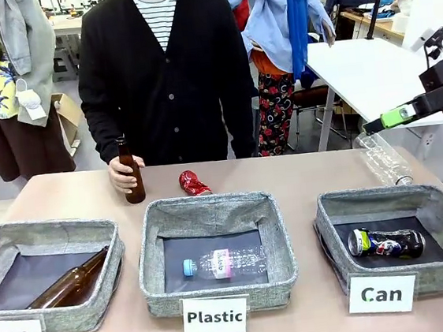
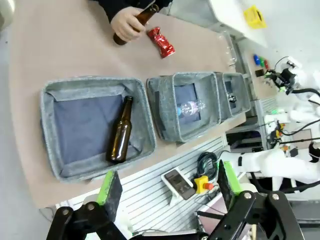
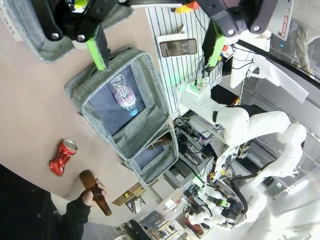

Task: Sort the can waste into the basket.
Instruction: Pick up the can waste from the table and place it in the right Fabric basket.

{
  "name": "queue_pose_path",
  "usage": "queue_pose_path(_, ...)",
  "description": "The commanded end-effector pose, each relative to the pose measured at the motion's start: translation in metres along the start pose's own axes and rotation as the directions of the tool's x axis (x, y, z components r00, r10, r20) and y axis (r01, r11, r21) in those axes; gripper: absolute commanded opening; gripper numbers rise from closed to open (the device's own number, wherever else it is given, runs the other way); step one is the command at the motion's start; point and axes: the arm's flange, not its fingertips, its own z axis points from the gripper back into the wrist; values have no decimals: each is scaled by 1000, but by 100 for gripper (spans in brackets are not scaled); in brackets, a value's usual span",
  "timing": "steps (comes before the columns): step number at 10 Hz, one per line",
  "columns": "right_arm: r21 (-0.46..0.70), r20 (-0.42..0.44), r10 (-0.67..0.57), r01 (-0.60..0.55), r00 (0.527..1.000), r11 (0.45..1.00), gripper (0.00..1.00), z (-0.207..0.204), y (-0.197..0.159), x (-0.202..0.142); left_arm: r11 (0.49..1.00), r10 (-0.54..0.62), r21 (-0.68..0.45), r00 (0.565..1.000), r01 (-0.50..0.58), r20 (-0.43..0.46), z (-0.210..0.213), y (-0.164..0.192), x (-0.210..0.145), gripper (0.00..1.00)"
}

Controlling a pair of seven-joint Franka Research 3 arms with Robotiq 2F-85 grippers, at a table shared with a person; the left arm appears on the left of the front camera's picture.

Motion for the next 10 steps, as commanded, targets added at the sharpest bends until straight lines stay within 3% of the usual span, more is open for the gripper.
queue_pose_path(1, -12, 4, 21, -21, 1000, 1000, 100, -1, 1, -2, 1000, -3, 8, 1000, 3, -19, -13, -5, 16, 100)
queue_pose_path(3, -12, 4, 21, -21, 1000, 1000, 100, -1, 1, -2, 994, 96, 50, 995, -96, 3, 0, 3, 33, 100)
queue_pose_path(5, -12, 4, 21, -21, 1000, 1000, 100, -1, 1, -2, 969, 249, -30, 960, -247, 127, 70, 29, 19, 100)
queue_pose_path(7, -12, 4, 21, -21, 1000, 1000, 100, -1, 1, -2, 944, 323, -157, 913, -291, 249, 125, 63, -35, 100)
queue_pose_path(9, -12, 4, 21, -21, 1000, 1000, 100, -1, 1, -2, 907, 410, -265, 823, -326, 393, 170, 97, -114, 100)
queue_pose_path(10, -12, 4, 21, -21, 1000, 1000, 100, -1, 1, -2, 886, 459, -281, 782, -368, 422, 175, 112, -139, 100)
